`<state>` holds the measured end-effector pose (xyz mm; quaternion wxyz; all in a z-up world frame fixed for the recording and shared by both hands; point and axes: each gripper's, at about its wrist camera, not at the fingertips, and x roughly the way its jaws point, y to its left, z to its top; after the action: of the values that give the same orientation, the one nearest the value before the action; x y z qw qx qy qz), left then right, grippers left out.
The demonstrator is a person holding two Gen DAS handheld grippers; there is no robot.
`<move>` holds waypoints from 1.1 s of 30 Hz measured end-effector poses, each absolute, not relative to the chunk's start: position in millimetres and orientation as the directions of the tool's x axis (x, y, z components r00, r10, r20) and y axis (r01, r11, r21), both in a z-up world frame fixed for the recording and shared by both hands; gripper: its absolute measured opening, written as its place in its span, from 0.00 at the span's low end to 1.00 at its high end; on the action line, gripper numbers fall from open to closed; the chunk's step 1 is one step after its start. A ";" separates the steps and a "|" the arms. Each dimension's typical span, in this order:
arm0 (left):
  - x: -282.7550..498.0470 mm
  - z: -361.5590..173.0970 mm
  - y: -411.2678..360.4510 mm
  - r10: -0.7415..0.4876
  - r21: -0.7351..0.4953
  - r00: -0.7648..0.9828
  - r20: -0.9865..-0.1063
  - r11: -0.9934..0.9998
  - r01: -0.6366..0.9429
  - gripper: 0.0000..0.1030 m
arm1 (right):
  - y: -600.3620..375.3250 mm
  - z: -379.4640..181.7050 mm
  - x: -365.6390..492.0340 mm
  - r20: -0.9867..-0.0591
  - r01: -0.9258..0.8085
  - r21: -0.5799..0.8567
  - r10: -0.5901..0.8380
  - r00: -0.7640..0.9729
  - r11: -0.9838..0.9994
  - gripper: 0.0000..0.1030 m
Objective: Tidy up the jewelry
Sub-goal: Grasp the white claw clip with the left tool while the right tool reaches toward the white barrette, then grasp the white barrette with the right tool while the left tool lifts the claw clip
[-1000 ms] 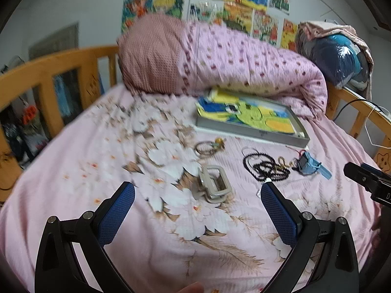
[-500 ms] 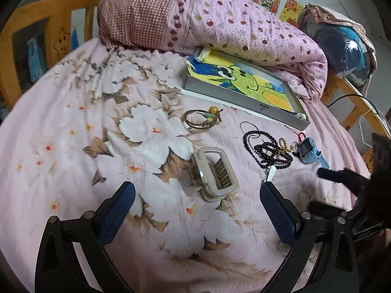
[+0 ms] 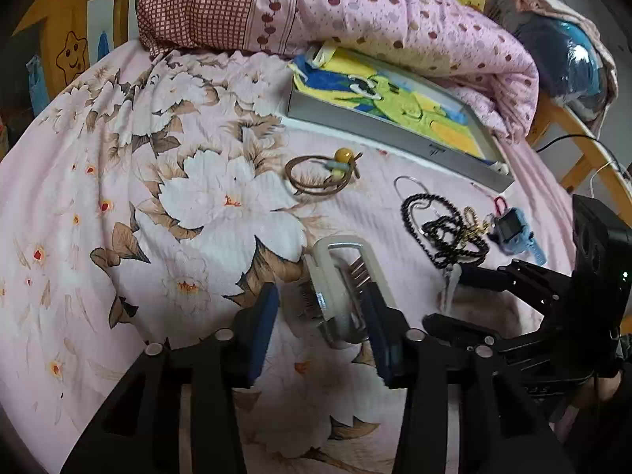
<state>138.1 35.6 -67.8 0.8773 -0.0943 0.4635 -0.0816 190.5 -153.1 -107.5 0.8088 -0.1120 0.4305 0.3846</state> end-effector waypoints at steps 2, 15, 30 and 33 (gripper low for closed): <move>140.3 -70.9 35.3 -0.226 -0.237 0.545 -0.807 0.970 0.051 0.31 | -152.6 -108.3 189.2 -0.779 -0.721 0.133 0.521 0.348 0.680 0.62; 136.2 -64.5 17.3 -0.167 -0.166 0.561 -0.811 0.985 0.052 0.17 | -165.4 -96.4 189.1 -0.730 -0.714 0.181 0.579 0.363 0.677 0.50; 152.6 -48.4 -1.4 -0.153 -0.159 0.601 -0.784 0.986 0.044 0.17 | -181.8 -88.3 204.1 -0.695 -0.688 0.285 0.638 0.332 0.668 0.29; 153.2 -52.6 7.2 -0.151 -0.172 0.598 -0.787 0.985 0.022 0.17 | -176.0 -88.7 209.9 -0.681 -0.687 0.292 0.649 0.340 0.666 0.48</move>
<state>153.2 7.2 -52.6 0.8910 -0.0723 0.4456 -0.0485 209.9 -176.0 -88.7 0.8181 -0.0236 0.4046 0.4081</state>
